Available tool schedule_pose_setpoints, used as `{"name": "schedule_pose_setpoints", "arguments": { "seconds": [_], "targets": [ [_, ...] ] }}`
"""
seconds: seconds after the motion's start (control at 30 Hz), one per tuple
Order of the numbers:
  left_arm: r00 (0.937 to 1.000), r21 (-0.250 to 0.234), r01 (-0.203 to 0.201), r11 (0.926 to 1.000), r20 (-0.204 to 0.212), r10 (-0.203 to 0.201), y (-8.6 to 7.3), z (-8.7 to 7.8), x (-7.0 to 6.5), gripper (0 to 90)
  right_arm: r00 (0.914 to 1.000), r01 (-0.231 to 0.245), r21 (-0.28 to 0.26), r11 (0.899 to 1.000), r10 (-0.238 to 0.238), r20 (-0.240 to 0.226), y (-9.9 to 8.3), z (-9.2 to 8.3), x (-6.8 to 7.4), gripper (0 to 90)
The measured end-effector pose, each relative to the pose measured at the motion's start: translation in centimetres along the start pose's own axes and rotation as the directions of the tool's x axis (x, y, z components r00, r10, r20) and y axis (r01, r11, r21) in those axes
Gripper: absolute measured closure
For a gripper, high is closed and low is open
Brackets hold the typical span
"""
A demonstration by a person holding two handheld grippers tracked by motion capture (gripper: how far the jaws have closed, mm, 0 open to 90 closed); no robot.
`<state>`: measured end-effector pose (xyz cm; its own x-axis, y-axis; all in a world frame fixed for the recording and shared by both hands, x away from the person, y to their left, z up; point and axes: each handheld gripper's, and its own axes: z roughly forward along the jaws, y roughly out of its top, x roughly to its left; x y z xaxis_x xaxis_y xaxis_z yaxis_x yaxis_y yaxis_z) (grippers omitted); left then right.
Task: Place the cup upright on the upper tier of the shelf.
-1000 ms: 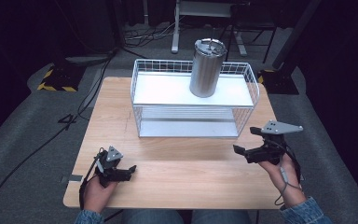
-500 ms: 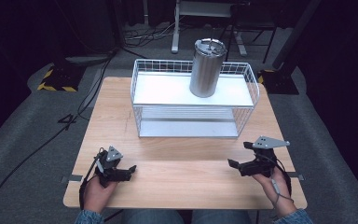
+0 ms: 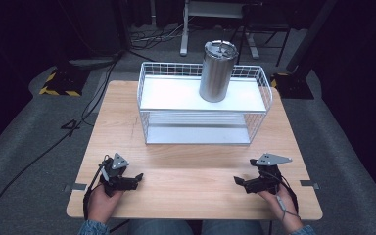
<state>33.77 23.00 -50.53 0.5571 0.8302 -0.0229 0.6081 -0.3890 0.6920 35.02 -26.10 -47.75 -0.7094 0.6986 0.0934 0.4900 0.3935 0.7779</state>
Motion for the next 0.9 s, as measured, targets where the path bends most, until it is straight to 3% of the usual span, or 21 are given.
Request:
{"name": "schedule_pose_setpoints", "arguments": {
  "seconds": [0.43, 0.9],
  "targets": [
    [1.0000, 0.000, 0.000, 1.0000, 0.000, 0.000, 0.0, 0.0, 0.0, 14.7, 0.9996, 0.001, 0.049, 0.999, -0.002, 0.027, -1.4, 1.3, 0.9, 1.5],
    [1.0000, 0.001, 0.000, 1.0000, -0.001, 0.000, 0.0, 0.0, 0.0, 14.8, 0.9977, 0.033, 0.094, 0.995, -0.038, 0.055, -1.9, 2.1, 1.2, 1.9]
  ]
}}
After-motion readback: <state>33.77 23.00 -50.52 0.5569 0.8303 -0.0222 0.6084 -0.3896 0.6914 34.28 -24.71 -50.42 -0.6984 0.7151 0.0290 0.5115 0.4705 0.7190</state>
